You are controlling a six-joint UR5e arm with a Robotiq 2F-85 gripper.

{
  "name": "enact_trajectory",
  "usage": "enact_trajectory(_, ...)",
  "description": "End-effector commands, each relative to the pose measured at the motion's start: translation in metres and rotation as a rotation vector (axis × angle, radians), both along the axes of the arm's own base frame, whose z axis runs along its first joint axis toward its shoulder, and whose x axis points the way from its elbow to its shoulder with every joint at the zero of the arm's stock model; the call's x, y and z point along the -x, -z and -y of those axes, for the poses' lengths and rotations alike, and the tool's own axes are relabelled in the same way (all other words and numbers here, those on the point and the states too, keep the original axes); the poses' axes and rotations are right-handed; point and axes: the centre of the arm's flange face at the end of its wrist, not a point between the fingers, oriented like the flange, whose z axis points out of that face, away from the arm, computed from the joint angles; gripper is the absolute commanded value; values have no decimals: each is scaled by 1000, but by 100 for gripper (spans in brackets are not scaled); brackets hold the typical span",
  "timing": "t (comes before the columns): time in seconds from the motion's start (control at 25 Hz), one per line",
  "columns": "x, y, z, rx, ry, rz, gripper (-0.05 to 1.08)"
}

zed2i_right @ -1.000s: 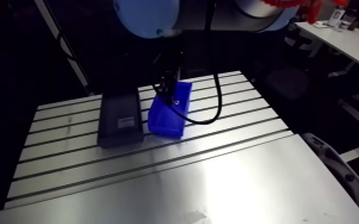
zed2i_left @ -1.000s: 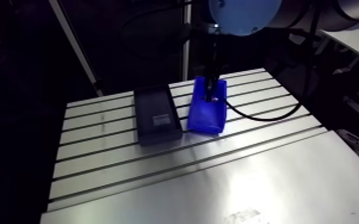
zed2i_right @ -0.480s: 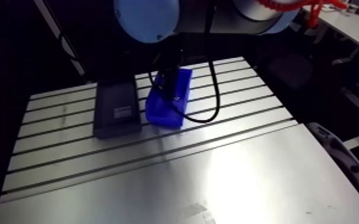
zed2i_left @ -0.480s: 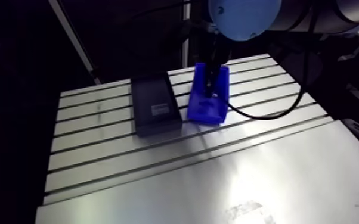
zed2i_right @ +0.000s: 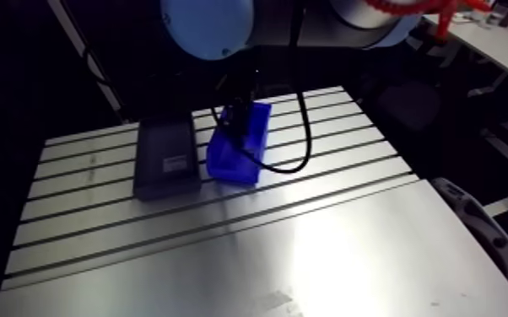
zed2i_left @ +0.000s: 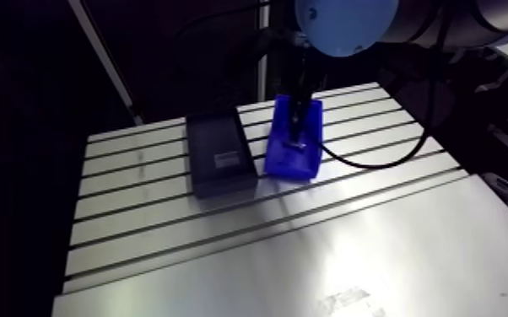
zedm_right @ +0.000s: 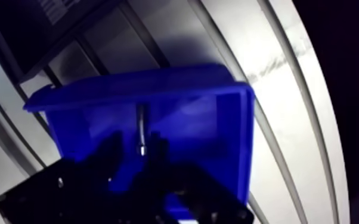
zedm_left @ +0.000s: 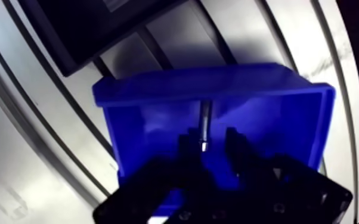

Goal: Pick up the M10 bolt from the tray and put it into the blue bin.

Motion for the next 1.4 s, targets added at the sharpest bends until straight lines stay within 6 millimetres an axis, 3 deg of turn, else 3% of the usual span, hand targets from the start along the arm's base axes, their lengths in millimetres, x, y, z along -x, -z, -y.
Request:
enact_trajectory(0.04, -12, -87, 4, -4, 5, -17, 0)
enact_trajectory(0.16, -17, -156, 6, -15, 88, -53, 0)
enact_trajectory(0.32, -25, -233, 12, -19, 242, -61, 0)
enact_trajectory(0.4, -29, -255, 14, -25, 358, -73, 0)
enact_trajectory(0.6, -30, -276, 24, -51, 764, -54, 0)
enact_trajectory(0.76, -23, -309, 67, -54, 990, -99, 0)
enact_trajectory(0.84, -21, -326, 80, -52, 1069, -112, 0)
enact_trajectory(0.88, -16, -325, 83, -61, 1109, -91, 0)
enact_trajectory(1.0, -10, -326, 100, -78, 1167, -68, 0)
enact_trajectory(1.4, -6, -345, 100, -72, 1215, -89, 0)
